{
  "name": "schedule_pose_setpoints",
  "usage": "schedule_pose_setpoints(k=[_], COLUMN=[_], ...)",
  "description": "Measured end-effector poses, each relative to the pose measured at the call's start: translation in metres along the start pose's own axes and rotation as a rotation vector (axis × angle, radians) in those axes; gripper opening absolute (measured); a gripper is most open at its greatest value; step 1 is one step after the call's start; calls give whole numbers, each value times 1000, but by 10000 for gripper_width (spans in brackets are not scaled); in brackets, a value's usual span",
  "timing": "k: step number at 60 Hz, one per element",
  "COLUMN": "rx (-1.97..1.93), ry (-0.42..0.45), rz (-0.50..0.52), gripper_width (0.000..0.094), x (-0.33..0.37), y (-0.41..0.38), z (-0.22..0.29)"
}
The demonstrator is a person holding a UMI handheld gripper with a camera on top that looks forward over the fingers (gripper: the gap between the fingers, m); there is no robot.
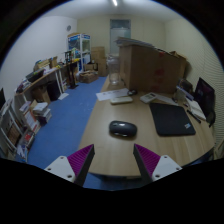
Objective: Arrange mouse
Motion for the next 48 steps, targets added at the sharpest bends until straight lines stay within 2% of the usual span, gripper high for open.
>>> schedule_pose_setpoints(k=[5, 6, 10, 15, 18, 19, 20, 23, 33, 35, 40, 48], rx=[27, 36, 70, 110, 135, 131, 129, 112, 128, 122, 85, 18], ry=[23, 29, 34, 21, 38, 55, 56, 65, 100, 103, 106, 57], rz=[-9, -10, 42, 81, 111, 116, 125, 159, 163, 156, 113, 67], gripper_width=[806, 814, 808, 804, 879, 822, 814, 818, 804, 779, 514, 428], x=[-34, -34, -64, -82, -104, -108, -112, -121, -153, -159, -169, -170], y=[38, 26, 51, 36, 59, 60, 60, 59, 57, 58, 61, 62], z=[-2, 1, -2, -3, -6, -2, -1, 5, 33, 38, 46, 45])
Point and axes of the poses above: the point between the fingertips, and its own axes, seen from behind it with the camera up: y to the right, z up, x backward, against the way the camera looks, the point moved 4 cm from there along x, backward, against the way the camera looks, and after that the axes turned 12 degrees about x, right-handed, at the moved point
